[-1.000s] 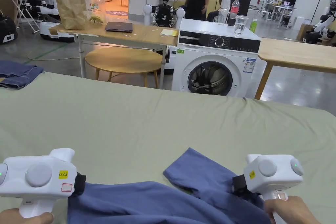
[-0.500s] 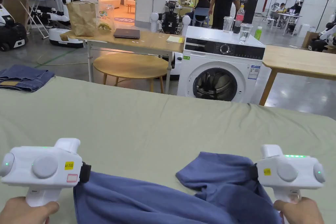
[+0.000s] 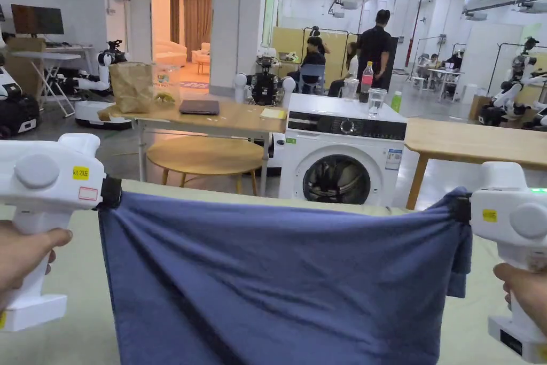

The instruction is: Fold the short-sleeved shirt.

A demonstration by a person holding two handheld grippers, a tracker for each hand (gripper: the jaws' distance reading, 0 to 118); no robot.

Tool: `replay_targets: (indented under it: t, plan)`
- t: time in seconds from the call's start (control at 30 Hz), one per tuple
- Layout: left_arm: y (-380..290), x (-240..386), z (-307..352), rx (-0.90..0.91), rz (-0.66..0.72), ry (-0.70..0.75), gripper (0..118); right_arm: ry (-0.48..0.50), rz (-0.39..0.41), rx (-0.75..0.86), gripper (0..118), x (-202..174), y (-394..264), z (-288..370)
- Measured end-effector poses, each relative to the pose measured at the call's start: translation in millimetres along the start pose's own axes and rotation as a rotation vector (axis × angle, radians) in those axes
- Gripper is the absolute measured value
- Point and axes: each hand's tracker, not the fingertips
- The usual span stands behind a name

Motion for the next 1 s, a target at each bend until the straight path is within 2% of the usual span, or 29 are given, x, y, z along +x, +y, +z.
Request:
replay_targets:
  t: [0.07,0.13,0.43,0.63,0.83,1.0]
  plan:
    - [21.9,-0.6,9.6,0.032,-0.009,-0.006,0,0.014,-0.013,0.036,0,-0.1,21.0,10.9]
    - [46.2,0.0,17.8,0.070,-0.034,0.009,0,0.001,0.014,0.079,0,-3.9,46.1,18.7]
    - [148.5,-3.3,52.0,0.192,-0.073,0.064,0,-0.026,0.045,0.219,0,-24.3,154.3,46.5]
    - [208.5,-1.9,69.1,0.271,-0.088,0.102,0,-0.036,0.023,0.289,0,-32.8,213.7,50.5]
    - [236.4,1.4,68.9,0.317,-0.113,0.130,0,-0.060,0.018,0.321,0,-37.1,237.2,41.9]
    - [224.1,2.3,53.6,0.328,-0.114,0.143,0,-0.087,0.034,0.330,0,-41.5,216.9,31.9]
